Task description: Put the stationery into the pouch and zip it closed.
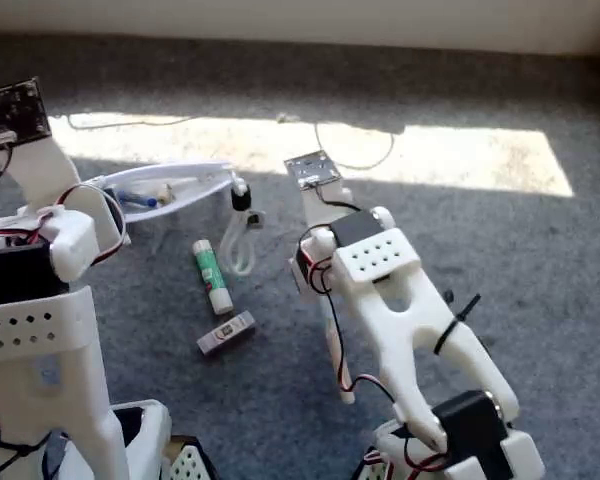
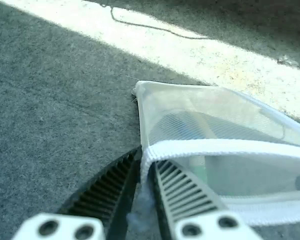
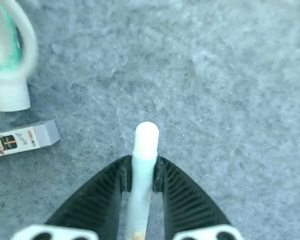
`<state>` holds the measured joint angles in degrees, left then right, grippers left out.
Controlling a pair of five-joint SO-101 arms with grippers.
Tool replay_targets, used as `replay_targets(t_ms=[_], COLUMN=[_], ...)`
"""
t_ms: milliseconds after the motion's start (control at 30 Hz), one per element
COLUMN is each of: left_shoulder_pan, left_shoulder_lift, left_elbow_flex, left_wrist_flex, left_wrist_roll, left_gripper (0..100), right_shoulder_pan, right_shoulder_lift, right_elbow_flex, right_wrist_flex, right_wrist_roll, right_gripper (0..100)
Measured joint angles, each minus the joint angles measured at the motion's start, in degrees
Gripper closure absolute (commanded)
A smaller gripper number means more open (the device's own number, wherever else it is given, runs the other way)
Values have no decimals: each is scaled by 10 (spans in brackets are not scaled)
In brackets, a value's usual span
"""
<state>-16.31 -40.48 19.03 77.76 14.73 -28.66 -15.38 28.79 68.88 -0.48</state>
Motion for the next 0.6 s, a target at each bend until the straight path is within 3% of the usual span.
replay_targets(t_ms=[367, 600], left_shoulder_pan=[118, 134], left_shoulder_lift=[0, 0], left_elbow_flex=[-50, -50], left_wrist_flex=[27, 27], left_wrist_roll=[0, 5], left_gripper=[994, 994], right_shoulder_pan=[39, 39], right_shoulder_lift=[-247, -385], right_elbow_flex=[15, 15], right_wrist_flex=[1, 1], right_wrist_roll=[1, 1], right_gripper=[994, 994])
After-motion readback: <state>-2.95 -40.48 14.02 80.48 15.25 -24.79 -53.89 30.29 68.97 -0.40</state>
